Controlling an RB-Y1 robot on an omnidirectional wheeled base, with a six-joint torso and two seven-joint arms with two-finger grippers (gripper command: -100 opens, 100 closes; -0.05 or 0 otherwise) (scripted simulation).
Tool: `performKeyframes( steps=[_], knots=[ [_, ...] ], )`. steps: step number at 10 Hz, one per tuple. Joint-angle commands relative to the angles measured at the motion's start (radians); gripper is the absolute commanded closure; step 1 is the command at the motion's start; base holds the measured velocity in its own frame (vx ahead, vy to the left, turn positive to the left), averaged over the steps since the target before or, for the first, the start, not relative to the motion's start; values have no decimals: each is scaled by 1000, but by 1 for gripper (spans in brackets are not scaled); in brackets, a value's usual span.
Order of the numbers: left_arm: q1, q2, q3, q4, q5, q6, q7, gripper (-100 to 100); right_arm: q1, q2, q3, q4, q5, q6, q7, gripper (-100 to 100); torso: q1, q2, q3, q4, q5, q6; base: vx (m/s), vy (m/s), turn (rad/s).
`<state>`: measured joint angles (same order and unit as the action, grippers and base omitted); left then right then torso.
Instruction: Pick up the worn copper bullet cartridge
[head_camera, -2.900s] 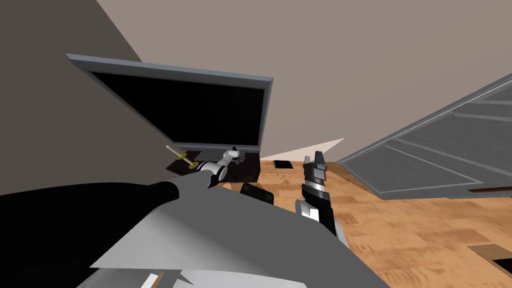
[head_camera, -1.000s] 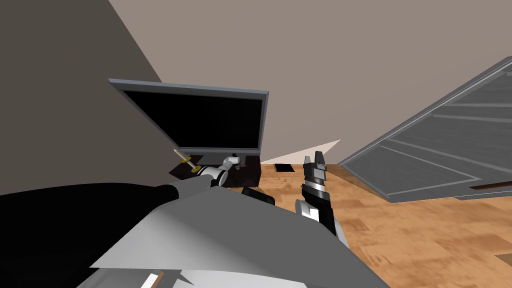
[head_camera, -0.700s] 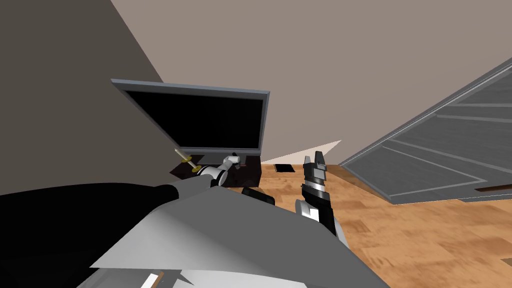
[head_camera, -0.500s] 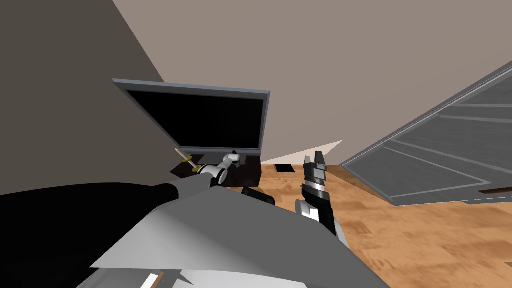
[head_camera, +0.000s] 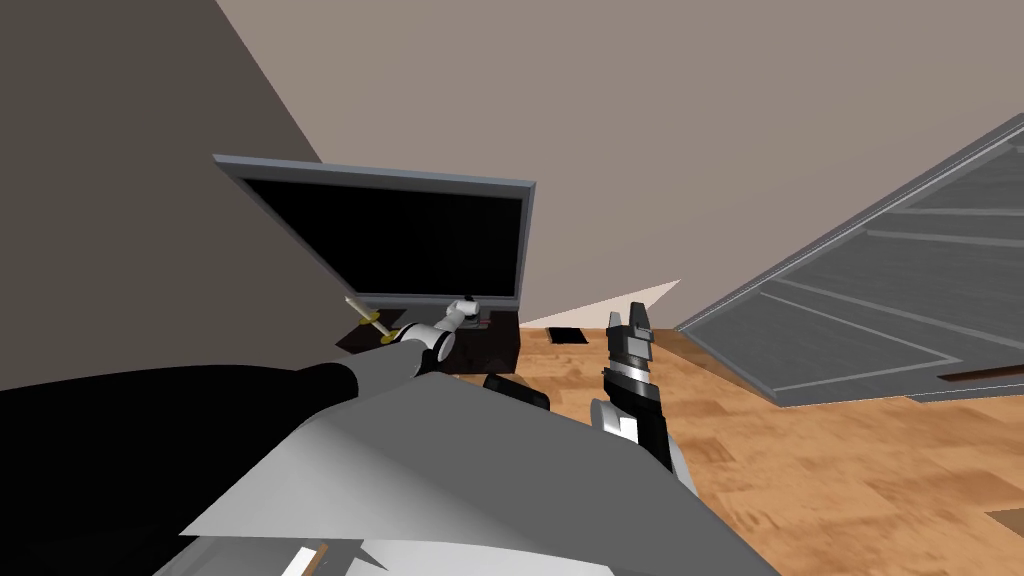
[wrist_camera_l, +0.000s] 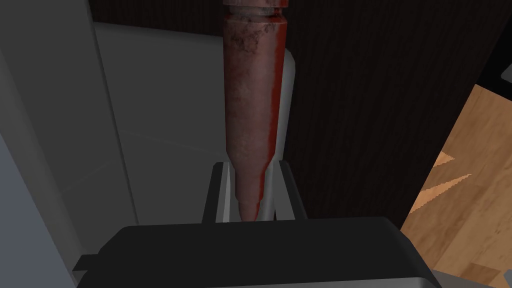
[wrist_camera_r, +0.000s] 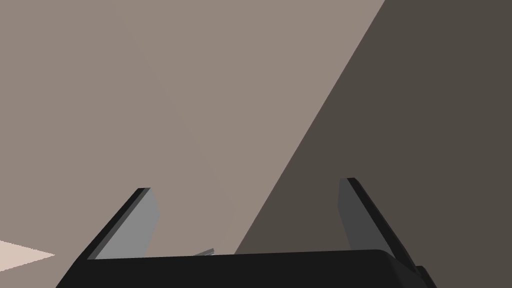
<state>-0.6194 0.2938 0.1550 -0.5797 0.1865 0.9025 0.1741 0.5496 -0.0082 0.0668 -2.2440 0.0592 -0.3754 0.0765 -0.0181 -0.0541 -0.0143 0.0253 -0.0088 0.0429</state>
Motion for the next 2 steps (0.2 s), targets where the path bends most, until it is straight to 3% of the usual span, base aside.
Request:
performKeyframes(
  steps=[1, 2],
  knots=[
    [0, 0, 0, 0, 0, 0, 0, 100, 0, 0, 0, 0, 0, 0, 0, 0, 0, 0, 0, 0, 0, 0, -3, -16, -3],
    [0, 0, 0, -4, -1, 4, 1, 0, 0, 0, 0, 0, 0, 0, 0, 0, 2, 0, 0, 0, 0, 0, 0, 0, 0]
  ],
)
